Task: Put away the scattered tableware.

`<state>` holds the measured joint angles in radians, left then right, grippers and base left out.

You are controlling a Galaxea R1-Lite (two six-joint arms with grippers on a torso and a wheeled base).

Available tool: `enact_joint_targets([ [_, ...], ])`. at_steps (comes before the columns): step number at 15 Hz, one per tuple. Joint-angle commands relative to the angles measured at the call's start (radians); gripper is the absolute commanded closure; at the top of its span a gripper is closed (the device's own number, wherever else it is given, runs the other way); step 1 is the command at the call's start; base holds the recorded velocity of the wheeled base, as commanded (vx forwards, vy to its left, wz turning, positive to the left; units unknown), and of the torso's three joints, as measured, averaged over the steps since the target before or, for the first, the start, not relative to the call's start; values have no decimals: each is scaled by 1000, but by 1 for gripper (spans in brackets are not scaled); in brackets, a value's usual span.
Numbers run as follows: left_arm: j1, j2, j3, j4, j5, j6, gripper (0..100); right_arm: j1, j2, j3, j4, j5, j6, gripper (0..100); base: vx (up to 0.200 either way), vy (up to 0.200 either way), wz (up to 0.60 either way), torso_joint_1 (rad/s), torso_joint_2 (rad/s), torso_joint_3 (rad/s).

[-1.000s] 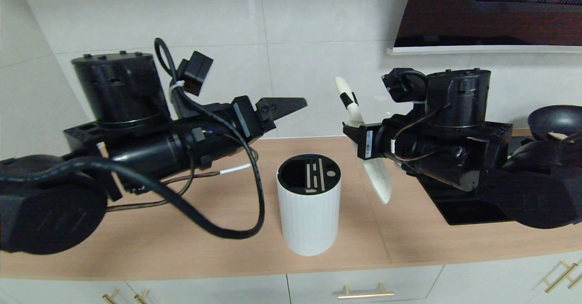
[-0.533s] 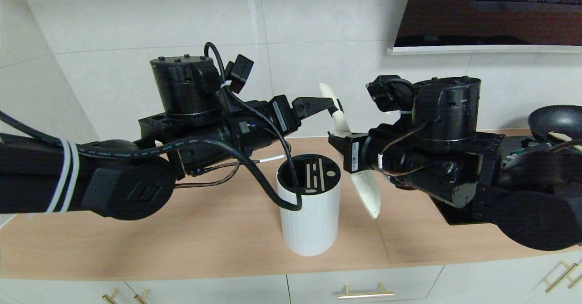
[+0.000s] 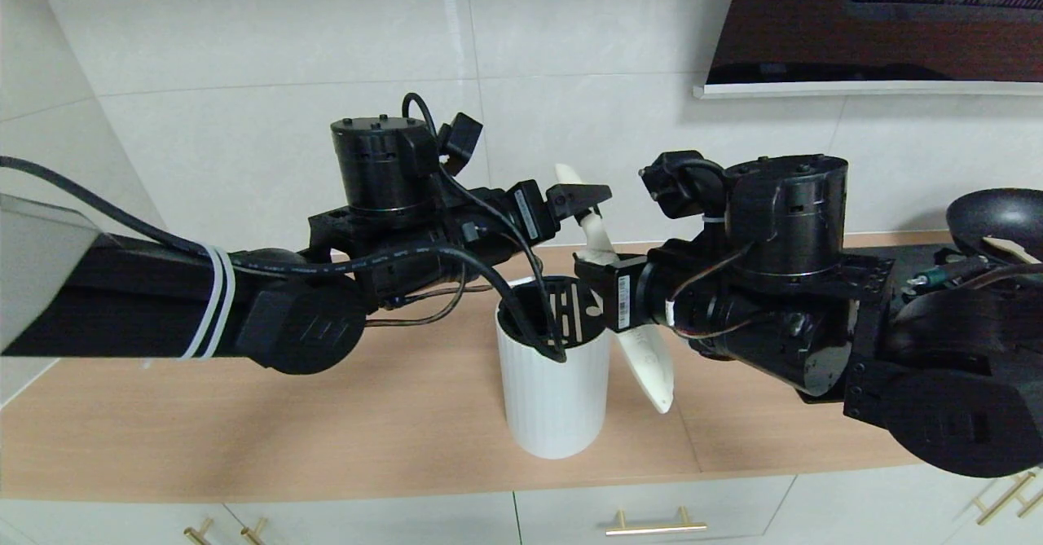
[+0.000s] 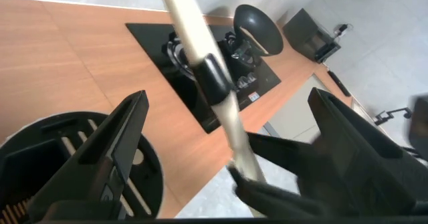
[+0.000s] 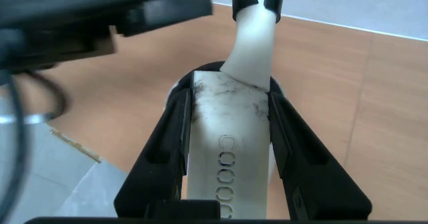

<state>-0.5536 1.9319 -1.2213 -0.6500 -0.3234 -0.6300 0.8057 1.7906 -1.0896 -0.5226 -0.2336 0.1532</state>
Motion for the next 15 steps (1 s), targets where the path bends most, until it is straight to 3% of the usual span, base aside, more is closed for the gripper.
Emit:
enact_joint_targets([
  [1,0,10,-6,0,1,0,0,30,3,13,-4,0,0,100,0,0,0,0,0,0],
  [15,-6,25,-4,-11,20,-2,0,43,12,25,-36,2,8,100,0,0,0,0,0,0],
])
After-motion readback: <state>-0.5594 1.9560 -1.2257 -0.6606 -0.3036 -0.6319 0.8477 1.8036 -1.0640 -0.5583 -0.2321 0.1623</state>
